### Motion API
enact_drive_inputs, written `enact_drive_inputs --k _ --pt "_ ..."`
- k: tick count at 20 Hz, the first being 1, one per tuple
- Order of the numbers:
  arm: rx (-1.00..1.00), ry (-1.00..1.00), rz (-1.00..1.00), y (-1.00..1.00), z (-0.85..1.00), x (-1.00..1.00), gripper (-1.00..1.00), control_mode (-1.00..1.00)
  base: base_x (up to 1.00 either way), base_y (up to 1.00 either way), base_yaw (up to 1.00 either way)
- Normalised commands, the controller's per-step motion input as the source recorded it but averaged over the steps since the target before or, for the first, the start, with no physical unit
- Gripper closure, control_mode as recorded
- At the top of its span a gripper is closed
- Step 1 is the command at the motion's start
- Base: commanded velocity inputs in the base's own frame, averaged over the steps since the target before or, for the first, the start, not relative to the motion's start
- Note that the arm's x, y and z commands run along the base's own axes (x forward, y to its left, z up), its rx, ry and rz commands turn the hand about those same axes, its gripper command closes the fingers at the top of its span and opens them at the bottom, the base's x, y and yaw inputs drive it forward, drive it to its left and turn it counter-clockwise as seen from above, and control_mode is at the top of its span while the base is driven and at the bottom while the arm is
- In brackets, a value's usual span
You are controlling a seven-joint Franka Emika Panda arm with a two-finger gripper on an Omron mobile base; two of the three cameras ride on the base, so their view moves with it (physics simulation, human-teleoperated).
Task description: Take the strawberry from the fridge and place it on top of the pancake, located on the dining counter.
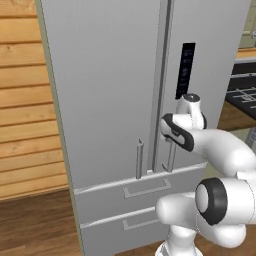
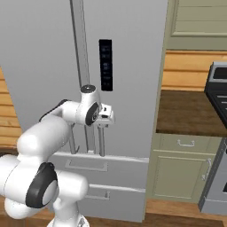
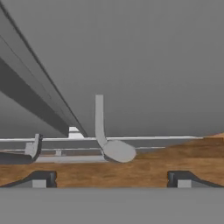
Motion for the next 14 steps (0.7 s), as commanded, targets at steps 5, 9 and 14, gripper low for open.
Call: enact_drive_inputs --k 5,9,14 --pt "0.00 -0.07 0.00 -0.02 -0.22 0.28 -1.00 -1.00 0.00 0.00 0.00" --pt "0.00 -0.02 0.00 0.00 -0.12 0.22 -1.00 -1.00 0.00 0.00 0.00" --pt "0.00 0.00 0.01 0.00 -0.10 0.24 -1.00 -1.00 0.00 0.00 0.00"
